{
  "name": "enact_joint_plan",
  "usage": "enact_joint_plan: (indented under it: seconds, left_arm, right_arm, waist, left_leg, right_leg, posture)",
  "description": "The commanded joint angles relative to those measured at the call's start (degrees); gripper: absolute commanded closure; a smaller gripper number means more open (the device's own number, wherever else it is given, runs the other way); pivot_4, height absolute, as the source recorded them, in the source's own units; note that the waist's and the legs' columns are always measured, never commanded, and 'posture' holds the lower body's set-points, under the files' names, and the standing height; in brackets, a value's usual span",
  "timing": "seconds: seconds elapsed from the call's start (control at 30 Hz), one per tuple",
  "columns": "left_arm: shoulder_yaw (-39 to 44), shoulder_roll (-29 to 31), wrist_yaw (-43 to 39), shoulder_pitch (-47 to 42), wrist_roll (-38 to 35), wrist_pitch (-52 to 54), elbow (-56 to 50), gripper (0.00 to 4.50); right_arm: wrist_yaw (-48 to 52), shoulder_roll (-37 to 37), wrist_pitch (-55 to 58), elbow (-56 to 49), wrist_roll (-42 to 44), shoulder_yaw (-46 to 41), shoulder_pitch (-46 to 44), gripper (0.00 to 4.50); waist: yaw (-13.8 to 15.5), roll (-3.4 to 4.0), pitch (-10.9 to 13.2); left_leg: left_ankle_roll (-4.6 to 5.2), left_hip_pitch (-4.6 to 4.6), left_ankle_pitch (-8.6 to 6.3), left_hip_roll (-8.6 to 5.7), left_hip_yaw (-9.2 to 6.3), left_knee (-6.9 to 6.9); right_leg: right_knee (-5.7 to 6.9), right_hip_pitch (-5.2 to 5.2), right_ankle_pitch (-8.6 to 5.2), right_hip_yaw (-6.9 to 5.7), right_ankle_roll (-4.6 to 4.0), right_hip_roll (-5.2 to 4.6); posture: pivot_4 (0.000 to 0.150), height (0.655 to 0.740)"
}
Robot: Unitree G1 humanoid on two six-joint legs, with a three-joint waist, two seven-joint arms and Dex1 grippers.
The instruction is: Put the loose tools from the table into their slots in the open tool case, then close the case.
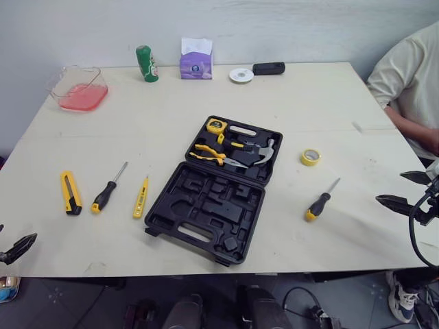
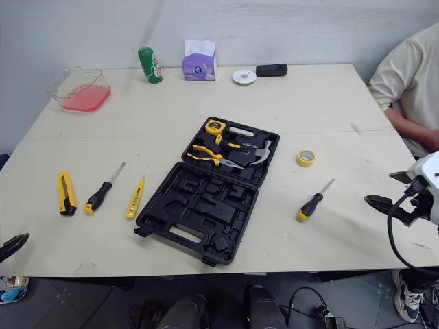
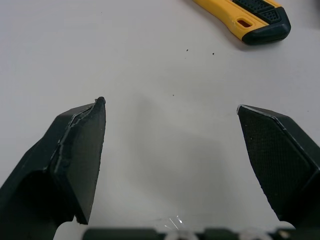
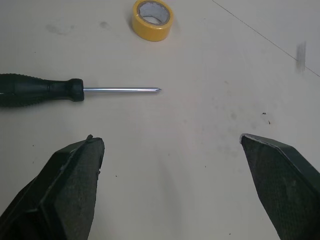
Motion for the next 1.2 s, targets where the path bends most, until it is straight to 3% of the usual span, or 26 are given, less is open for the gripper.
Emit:
enact_joint_plan:
  seconds: [0.03, 0.63, 0.87, 1.0, 1.07, 1.17, 1.2]
  left_arm:
    - [1.63, 1.64, 0.27, -0.94, -0.69, 0.04, -0.09, 0.08]
    - [-1.66, 2.18, -2.07, -6.24, -3.88, 10.13, -9.18, 0.08]
    - [-17.94, 3.42, 0.15, -24.58, -0.51, 14.61, -13.49, 0.08]
    - [-30.71, 1.16, -3.00, -35.97, 2.83, 13.29, -12.14, 0.08]
    - [-35.44, -1.37, -3.35, -41.57, 4.68, 12.72, -9.19, 0.60]
    - [-41.47, -4.50, -5.19, -47.16, 7.63, 10.20, -5.15, 1.79]
    - [-43.14, -5.46, -5.58, -48.79, 8.69, 9.30, -3.63, 2.30]
  right_arm:
    - [-0.83, 0.16, -0.36, -1.00, 0.03, -1.91, 0.19, 0.00]
    - [-7.35, 1.94, 1.84, -5.20, 0.73, -2.64, 0.49, 0.00]
    - [-17.05, 7.83, 16.97, -26.51, 5.65, 0.72, -0.54, 0.00]
    - [-24.36, 13.30, 24.76, -37.18, 8.43, 7.31, -4.23, 0.00]
    - [-26.06, 15.12, 27.03, -39.16, 8.29, 11.04, -5.58, 0.00]
    - [-27.84, 16.92, 28.03, -38.92, 7.04, 15.53, -7.90, 0.83]
    - [-28.12, 17.17, 27.84, -38.46, 6.37, 16.91, -8.63, 1.34]
  waist:
    - [0.01, 0.00, 0.00]
    - [0.03, 0.00, 0.00]
    - [0.31, -0.01, -0.01]
    - [0.13, -0.05, -0.01]
    - [0.12, -0.06, -0.02]
    - [0.01, -0.08, -0.01]
    - [0.00, -0.09, -0.01]
  left_leg:
    - [0.00, 0.00, 0.00, 0.00, 0.00, 0.00]
    - [-0.01, -0.03, 0.01, 0.06, 0.08, 0.01]
    - [-0.24, -0.17, 0.21, 0.19, 0.10, 0.07]
    - [-0.31, -0.25, 0.25, 0.19, 0.10, 0.04]
    - [-0.59, -0.25, 0.41, 0.18, 0.13, 0.07]
    - [-0.63, -0.27, 0.45, 0.18, 0.12, 0.08]
    - [-0.64, -0.29, 0.45, 0.18, 0.12, 0.08]
  right_leg:
    - [0.00, 0.00, 0.00, 0.00, 0.00, 0.00]
    - [0.02, 0.00, 0.00, -0.10, 0.01, -0.07]
    - [0.16, 0.01, 0.01, -0.49, 0.01, -0.28]
    - [0.11, 0.00, 0.02, -0.51, 0.06, -0.28]
    - [0.07, -0.01, 0.03, -0.50, 0.07, -0.28]
    - [0.23, -0.04, 0.03, -0.51, 0.08, -0.23]
    - [0.24, -0.07, 0.03, -0.51, 0.08, -0.23]
  posture:
    - [0.150, 0.7400]
    - [0.150, 0.7400]
    - [0.150, 0.7400]
    - [0.150, 0.7400]
    - [0.150, 0.7400]
    - [0.150, 0.7400]
    - [0.150, 0.7400]
